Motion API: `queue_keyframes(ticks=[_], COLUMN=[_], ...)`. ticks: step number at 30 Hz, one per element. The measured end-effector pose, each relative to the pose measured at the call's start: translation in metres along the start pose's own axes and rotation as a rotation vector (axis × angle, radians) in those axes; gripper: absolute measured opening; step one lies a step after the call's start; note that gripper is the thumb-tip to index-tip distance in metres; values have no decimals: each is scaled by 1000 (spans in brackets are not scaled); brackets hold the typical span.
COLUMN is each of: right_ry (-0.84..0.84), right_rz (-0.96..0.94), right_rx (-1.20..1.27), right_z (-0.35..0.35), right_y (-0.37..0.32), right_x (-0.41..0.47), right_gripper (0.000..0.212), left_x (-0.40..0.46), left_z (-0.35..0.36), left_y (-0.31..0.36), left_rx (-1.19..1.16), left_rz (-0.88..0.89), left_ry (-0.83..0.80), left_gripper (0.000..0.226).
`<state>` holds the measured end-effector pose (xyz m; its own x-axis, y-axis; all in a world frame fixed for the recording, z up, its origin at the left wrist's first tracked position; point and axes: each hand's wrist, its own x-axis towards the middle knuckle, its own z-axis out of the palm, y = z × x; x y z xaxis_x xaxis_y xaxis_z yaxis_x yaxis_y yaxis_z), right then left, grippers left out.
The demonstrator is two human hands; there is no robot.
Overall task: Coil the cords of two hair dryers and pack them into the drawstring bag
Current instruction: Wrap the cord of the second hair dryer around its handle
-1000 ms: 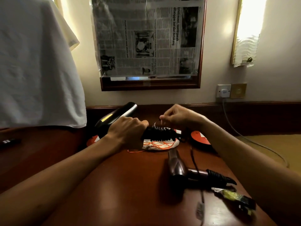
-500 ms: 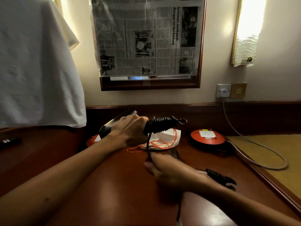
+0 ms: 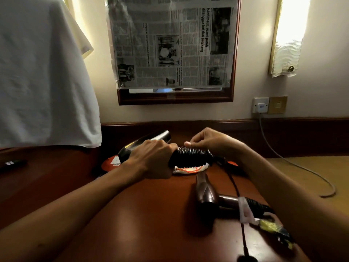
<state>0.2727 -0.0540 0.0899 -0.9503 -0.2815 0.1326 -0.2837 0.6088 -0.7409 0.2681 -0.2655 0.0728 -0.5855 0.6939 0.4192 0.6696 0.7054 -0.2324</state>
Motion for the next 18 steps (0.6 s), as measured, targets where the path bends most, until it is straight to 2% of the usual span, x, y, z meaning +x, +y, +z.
queue_keyframes(ticks=[3, 6, 9, 11, 14, 16, 18], right_ry=[-31, 91, 25, 20, 33, 115, 266], right_rz=[-63, 78, 64, 63, 41, -37, -83], right_rx=[274, 408, 265, 100, -103, -296, -445], right_z=[30, 69, 101, 107, 87, 65, 42], right_y=[19, 15, 1, -9, -29, -40, -44], right_x=[-12, -39, -64, -79, -87, -79, -65], right_gripper=[13, 23, 27, 34, 20, 13, 14], left_x=[-1, 3, 11, 15, 17, 18, 19], left_z=[-4, -9, -16, -17, -8, -4, -1], left_y=[-2, 2, 7, 10, 19, 23, 22], left_rx=[-66, -134, -168, -97, 15, 82, 171], left_rz=[-37, -61, -164, -190, -125, -75, -25], left_ry=[30, 38, 69, 44, -12, -19, -2], left_gripper=[19, 17, 12, 15, 22, 27, 24])
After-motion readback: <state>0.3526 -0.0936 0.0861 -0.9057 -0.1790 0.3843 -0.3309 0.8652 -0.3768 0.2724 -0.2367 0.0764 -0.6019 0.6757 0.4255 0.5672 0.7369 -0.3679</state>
